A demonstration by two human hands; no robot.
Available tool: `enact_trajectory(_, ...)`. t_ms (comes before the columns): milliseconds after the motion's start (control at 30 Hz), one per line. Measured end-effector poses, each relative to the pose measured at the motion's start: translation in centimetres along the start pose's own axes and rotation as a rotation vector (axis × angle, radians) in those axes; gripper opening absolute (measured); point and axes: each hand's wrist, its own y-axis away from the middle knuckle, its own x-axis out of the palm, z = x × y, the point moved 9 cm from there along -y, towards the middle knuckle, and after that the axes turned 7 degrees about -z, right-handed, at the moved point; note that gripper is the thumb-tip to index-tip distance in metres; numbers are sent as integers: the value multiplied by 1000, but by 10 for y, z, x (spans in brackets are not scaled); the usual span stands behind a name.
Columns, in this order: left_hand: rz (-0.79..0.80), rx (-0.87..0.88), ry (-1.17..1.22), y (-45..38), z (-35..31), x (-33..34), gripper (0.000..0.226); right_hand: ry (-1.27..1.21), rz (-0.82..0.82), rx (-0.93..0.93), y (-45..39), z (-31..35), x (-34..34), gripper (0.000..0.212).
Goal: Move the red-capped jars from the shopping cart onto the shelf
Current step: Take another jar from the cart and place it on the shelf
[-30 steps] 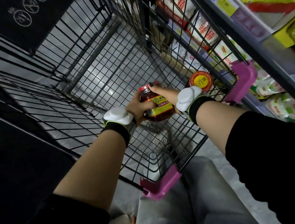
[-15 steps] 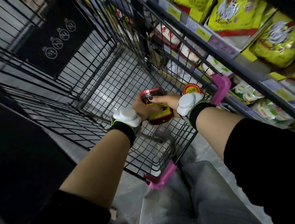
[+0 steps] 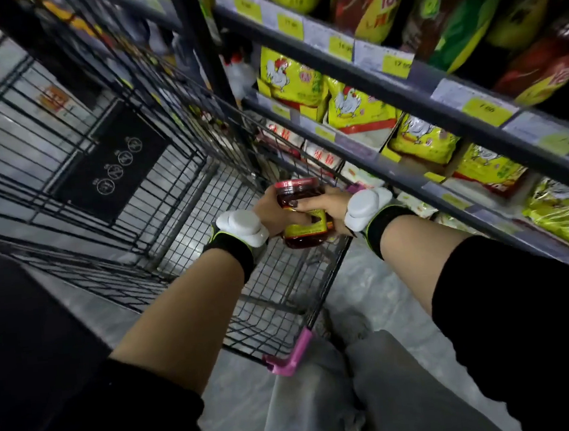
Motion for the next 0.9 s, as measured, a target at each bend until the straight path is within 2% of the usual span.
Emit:
enact_trajectory(33,-3,16,2,-2,-7,0,99,-15,-5,-9,4,6,-4,11)
enact_trajectory(133,33,59,-23,7,-35,7,92,-31,-72,-78,22,28,-21,13)
enact_trajectory(200,10,57,-26,6,-45,6,97,-33,-71,-111,28,40,-26,11)
enact_trajectory(300,2,97,-14,11,-66,7,101,-10,-74,-145,40,57,-35,32)
enact_trajectory(333,26,113,-17,12,-73,11,97,2,-88,-161,43,63,-39,37)
enact_trajectory(467,67,200,-37,14,-105,17,54,-29,-137,-192,59,82,-58,49)
enact_trajectory(500,84,233,-39,17,-116,19,50,-36,-152,-191,63,86,-63,52)
enact_trajectory(533,82,259,-61,20,-124,20,53,-29,-153,-200,68,91,-66,52)
enact_trajectory(667,16,320,-77,31,-153,23,106,-68,-148,-273,90,110,-81,26)
enact_trajectory(733,26,353,-57,37,-166,27,104,-44,-166,-329,101,122,-87,25)
enact_trajectory(800,32,383,-54,41,-179,30,96,-20,-184,-341,112,131,-94,35)
enact_trajectory(900,15,424,-47,48,-199,31,103,-48,-200,-374,128,144,-104,39)
